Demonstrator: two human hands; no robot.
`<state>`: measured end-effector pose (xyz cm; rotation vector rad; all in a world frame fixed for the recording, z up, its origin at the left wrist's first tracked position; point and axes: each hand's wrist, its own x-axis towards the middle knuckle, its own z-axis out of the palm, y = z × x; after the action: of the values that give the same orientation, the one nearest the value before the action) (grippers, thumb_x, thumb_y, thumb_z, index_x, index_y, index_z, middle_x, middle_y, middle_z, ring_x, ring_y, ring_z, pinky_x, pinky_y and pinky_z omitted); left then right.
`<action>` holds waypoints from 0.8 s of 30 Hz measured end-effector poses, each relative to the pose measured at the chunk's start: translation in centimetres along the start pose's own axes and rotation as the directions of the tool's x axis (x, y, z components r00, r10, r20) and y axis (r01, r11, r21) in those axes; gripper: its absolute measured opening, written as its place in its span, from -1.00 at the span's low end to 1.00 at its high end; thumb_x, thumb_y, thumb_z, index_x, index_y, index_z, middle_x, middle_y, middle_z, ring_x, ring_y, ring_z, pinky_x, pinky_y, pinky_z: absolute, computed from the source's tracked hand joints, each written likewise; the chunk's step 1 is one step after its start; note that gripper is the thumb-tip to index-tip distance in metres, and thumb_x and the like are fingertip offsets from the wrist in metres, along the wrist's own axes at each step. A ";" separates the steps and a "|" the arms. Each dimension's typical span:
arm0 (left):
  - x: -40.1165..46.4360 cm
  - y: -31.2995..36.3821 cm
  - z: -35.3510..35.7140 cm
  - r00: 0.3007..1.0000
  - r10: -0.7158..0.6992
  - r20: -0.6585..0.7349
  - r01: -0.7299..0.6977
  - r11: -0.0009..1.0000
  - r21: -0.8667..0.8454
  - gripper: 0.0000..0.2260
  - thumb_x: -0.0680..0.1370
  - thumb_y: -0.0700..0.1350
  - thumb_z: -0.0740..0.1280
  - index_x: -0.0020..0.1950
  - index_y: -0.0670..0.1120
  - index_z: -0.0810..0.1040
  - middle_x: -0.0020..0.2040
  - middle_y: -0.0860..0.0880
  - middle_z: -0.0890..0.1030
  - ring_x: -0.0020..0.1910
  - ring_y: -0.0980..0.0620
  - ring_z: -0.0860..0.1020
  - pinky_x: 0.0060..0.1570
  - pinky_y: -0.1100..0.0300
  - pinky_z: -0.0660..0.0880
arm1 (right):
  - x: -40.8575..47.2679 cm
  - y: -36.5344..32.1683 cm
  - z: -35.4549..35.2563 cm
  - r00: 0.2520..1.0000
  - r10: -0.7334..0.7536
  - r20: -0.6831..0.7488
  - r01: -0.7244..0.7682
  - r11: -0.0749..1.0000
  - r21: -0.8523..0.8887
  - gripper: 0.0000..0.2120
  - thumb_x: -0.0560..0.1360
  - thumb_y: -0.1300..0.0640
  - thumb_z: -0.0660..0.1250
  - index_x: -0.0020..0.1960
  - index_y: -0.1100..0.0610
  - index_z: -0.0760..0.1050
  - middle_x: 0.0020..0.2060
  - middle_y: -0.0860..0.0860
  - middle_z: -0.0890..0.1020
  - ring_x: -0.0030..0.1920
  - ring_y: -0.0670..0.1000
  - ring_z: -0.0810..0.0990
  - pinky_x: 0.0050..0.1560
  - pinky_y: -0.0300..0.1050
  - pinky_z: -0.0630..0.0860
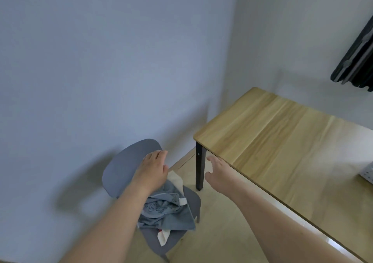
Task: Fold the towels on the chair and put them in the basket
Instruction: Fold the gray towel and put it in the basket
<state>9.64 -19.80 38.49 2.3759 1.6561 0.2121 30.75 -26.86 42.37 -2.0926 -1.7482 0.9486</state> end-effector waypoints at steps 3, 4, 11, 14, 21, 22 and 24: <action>0.3 -4.3 0.9 0.999 -0.038 0.036 0.038 0.999 0.002 -0.59 0.62 -0.14 0.10 0.47 -0.10 0.27 0.45 -0.05 0.33 0.44 -0.04 0.25 0.42 0.08 0.21 | 2.9 -1.0 2.4 0.999 0.020 0.038 -0.020 1.000 -0.021 -0.48 0.55 0.22 0.12 0.50 0.13 0.15 0.46 0.04 0.28 0.27 0.06 0.44 0.08 -0.15 0.42; 0.6 -5.6 1.4 0.998 -0.034 0.055 0.033 0.999 0.008 -0.60 0.62 -0.14 0.10 0.47 -0.10 0.27 0.44 -0.05 0.34 0.44 -0.04 0.26 0.41 0.08 0.22 | 3.9 -1.2 3.5 0.998 0.036 0.051 -0.035 0.999 -0.015 -0.48 0.55 0.22 0.12 0.51 0.13 0.16 0.45 0.06 0.28 0.32 0.06 0.41 0.16 -0.12 0.41; 5.8 -15.8 8.8 0.961 0.027 0.275 -0.024 1.000 -0.015 -0.64 0.62 -0.12 0.13 0.42 -0.05 0.35 0.40 -0.02 0.38 0.35 -0.03 0.35 0.32 0.09 0.33 | 12.7 -2.1 14.5 0.968 0.178 0.175 -0.174 0.984 -0.041 -0.54 0.54 0.23 0.12 0.44 0.14 0.25 0.36 0.09 0.39 0.30 0.10 0.40 0.25 -0.07 0.39; 9.2 -20.1 15.8 0.931 0.055 0.362 -0.040 0.998 -0.047 -0.66 0.61 -0.11 0.14 0.39 -0.04 0.39 0.36 -0.01 0.44 0.27 -0.03 0.43 0.22 0.08 0.41 | 18.7 0.0 21.2 0.959 0.205 0.198 -0.189 0.977 -0.099 -0.55 0.53 0.22 0.15 0.42 0.14 0.26 0.34 0.11 0.41 0.31 0.14 0.40 0.28 -0.01 0.40; 13.9 -25.0 34.7 0.905 0.023 0.425 0.110 0.952 -0.286 -0.74 0.60 -0.11 0.15 0.24 0.01 0.52 0.15 0.04 0.57 0.03 0.05 0.54 0.00 0.18 0.47 | 28.9 10.1 36.9 0.856 0.446 0.260 -0.394 0.890 -0.230 -0.80 0.55 0.07 0.14 -0.18 0.13 0.43 -0.24 0.02 0.52 -0.19 0.05 0.49 -0.27 -0.14 0.41; 14.8 -25.0 36.9 0.907 0.032 0.420 0.108 0.946 -0.307 -0.75 0.60 -0.10 0.15 0.21 0.02 0.53 0.12 0.04 0.58 0.02 0.04 0.55 0.01 0.16 0.48 | 29.7 11.6 38.6 0.838 0.472 0.273 -0.416 0.877 -0.240 -0.79 0.54 0.04 0.14 -0.17 0.13 0.44 -0.22 0.01 0.52 -0.19 0.05 0.49 -0.25 -0.14 0.41; 16.4 -24.7 40.9 0.897 0.072 0.436 0.093 0.934 -0.345 -0.78 0.58 -0.09 0.16 0.11 -0.01 0.57 0.05 0.00 0.63 0.03 -0.01 0.57 0.08 0.05 0.51 | 30.9 14.1 41.6 0.824 0.494 0.278 -0.443 0.867 -0.227 -0.81 0.52 0.01 0.16 -0.03 0.10 0.48 -0.11 0.02 0.54 -0.13 0.06 0.53 -0.15 -0.12 0.47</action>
<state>3.34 -0.74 -7.85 1.9555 1.2874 -0.0320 18.00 -9.75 -6.96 -2.6722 -1.4959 1.4069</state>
